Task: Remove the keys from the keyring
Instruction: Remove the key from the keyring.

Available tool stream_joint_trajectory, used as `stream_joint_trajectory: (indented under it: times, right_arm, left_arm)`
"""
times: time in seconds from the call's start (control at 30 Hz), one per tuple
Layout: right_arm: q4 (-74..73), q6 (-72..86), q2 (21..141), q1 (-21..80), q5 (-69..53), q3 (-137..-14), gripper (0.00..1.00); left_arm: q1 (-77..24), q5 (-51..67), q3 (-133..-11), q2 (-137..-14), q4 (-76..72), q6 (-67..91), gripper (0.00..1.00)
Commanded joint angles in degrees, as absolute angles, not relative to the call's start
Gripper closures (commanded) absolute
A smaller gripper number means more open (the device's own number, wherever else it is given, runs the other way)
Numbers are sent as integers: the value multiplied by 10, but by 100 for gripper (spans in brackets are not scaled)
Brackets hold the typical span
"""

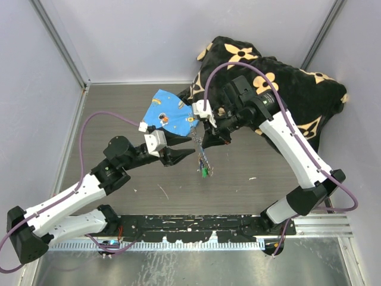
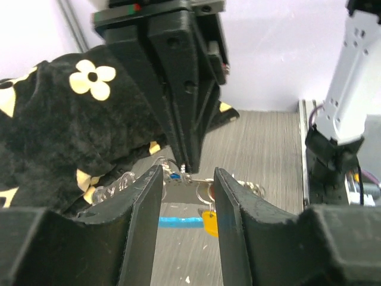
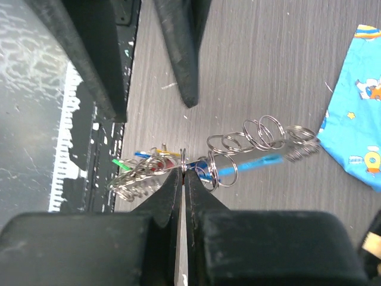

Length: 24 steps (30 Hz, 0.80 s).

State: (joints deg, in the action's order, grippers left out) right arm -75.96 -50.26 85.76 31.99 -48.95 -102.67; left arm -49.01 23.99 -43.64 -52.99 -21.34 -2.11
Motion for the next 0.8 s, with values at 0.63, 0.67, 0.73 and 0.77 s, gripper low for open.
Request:
stream_joint_trajectory:
  times: [0.63, 0.67, 0.73, 0.77]
  right_arm:
    - [-836, -519, 903, 395, -253, -1115, 99]
    - [-836, -519, 904, 395, -253, -1115, 99]
    - [-836, -520, 904, 395, -254, -1117, 99]
    - [-836, -520, 904, 395, -256, -1119, 99]
  left_arm:
    - [-538, 172, -402, -641, -357, -73, 75]
    - [-541, 165, -395, -648, -379, -73, 74]
    - [-544, 158, -385, -660, -416, -71, 75]
    - [-545, 156, -384, -665, -426, -71, 76]
